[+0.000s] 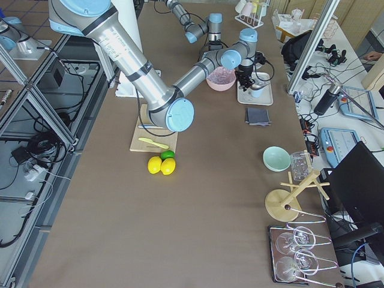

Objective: Put ice in cup with scoop

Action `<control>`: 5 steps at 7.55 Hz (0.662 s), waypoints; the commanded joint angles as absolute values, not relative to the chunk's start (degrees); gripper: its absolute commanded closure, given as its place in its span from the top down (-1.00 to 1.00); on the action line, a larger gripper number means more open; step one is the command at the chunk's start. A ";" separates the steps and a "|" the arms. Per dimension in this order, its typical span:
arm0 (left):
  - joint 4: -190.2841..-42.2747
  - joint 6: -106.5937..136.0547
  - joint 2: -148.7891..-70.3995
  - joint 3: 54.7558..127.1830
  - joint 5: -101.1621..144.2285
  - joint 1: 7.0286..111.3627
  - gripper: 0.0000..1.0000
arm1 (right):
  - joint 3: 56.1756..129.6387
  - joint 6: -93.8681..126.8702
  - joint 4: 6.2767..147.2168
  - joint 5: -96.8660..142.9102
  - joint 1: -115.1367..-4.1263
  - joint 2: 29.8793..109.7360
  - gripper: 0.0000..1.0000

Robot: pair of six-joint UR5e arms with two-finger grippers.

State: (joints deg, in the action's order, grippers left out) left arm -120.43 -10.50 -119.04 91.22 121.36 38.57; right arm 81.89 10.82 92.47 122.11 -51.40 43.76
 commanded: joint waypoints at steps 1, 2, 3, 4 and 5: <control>-108.22 -10.37 -114.37 100.88 121.29 42.43 0.99 | 81.12 -2.67 108.14 122.96 -52.11 38.42 -1.00; -108.19 -9.68 -111.91 101.94 121.38 44.71 0.99 | 81.12 -3.77 109.32 122.96 -52.82 38.32 -1.00; -108.11 -4.45 -109.62 101.95 121.72 47.78 0.98 | 81.12 -4.48 111.25 122.78 -53.52 38.06 -1.00; -107.24 2.13 -108.12 101.87 124.43 50.42 0.99 | 80.77 -5.53 113.71 122.70 -54.22 36.93 -1.00; -106.53 7.85 -106.97 101.43 127.41 54.36 0.99 | 78.25 -6.67 116.08 122.43 -54.58 34.04 -1.00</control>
State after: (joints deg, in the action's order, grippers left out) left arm -107.79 -1.98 -109.54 101.70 123.15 48.43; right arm 80.81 -4.64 111.89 122.76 -53.67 37.47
